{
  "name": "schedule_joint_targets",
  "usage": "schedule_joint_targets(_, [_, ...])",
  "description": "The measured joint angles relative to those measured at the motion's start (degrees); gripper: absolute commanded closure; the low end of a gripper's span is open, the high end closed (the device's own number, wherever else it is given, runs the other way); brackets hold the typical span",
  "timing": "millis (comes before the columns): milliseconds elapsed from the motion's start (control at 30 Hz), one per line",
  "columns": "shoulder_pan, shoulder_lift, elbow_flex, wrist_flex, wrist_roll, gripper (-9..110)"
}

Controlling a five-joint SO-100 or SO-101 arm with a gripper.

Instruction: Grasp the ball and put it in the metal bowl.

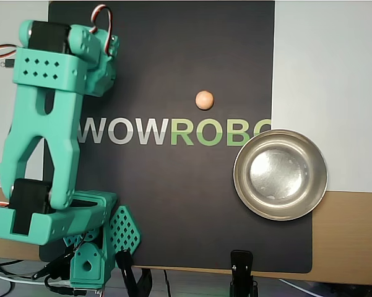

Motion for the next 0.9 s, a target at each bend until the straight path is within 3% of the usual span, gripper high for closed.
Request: schedule_joint_targets(900, [4.4, -0.3, 0.0, 0.0, 0.0, 101])
